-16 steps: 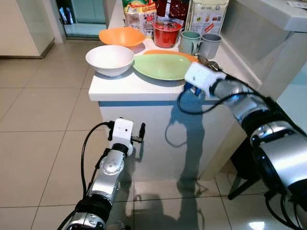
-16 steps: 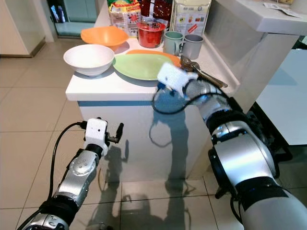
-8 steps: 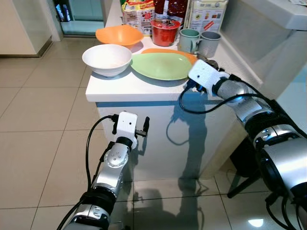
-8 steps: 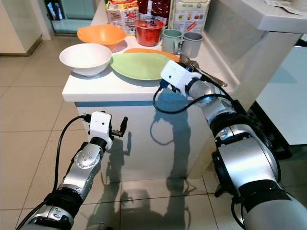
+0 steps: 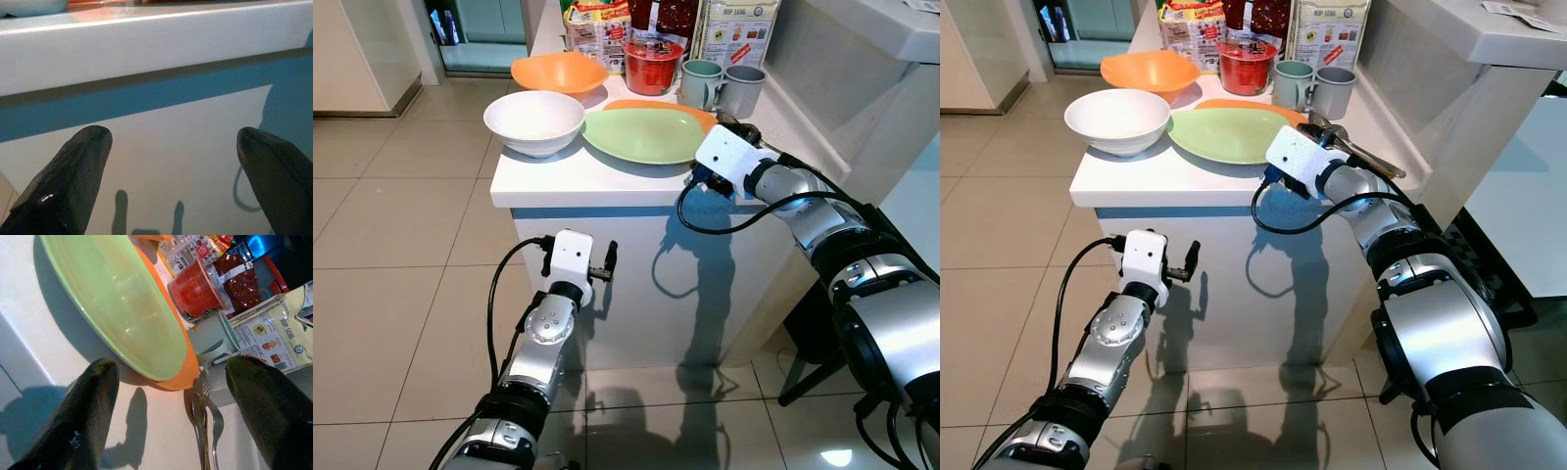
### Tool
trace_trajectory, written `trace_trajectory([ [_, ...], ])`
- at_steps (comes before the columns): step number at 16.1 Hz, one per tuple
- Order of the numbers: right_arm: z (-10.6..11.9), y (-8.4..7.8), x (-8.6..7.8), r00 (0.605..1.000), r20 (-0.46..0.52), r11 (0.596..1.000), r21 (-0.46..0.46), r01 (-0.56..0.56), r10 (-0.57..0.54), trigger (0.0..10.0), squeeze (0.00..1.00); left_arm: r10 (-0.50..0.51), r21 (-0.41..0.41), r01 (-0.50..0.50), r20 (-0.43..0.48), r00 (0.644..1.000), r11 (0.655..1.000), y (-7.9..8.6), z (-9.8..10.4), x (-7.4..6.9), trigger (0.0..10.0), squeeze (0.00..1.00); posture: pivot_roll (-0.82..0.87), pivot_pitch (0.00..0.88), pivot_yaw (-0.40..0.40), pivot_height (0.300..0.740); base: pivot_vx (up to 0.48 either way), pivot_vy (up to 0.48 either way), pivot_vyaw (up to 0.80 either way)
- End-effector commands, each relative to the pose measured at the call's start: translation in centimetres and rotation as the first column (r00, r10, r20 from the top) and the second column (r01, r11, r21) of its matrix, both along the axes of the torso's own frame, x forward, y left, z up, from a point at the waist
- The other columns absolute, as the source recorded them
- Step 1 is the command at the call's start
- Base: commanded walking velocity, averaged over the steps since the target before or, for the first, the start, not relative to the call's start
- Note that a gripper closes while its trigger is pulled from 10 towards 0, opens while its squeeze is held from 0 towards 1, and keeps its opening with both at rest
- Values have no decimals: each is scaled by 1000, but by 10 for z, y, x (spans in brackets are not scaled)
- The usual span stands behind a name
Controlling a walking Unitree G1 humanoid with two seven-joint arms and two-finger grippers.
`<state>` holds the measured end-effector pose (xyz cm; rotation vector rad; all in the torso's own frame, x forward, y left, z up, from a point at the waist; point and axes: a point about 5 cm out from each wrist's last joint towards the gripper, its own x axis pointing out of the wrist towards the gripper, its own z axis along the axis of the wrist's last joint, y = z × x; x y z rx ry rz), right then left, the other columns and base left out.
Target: Setting the table
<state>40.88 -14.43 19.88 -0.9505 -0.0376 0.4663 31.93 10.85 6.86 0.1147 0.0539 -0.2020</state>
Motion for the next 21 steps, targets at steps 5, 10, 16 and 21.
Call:
trace_trajectory([
  [5,3,12,2,997,-35,980,-187,-70,64,10000,0,-36,-51,38,47,998,998,-6,15,-4,10000,0,31,15,-39,740,0,0,0],
  [10,-4,19,0,995,-57,976,-201,-89,79,10000,0,-36,-39,38,70,997,998,0,19,-16,10000,0,71,68,-34,740,0,0,0],
  [16,-5,25,0,997,-44,988,-131,-76,70,10000,0,-35,-42,38,67,997,998,8,28,-35,10000,0,119,136,-18,740,0,0,0],
  [21,-6,37,-1,996,-27,991,-104,-87,84,10000,0,-31,-33,32,40,999,999,15,33,-55,10000,0,162,183,-5,740,0,0,0],
])
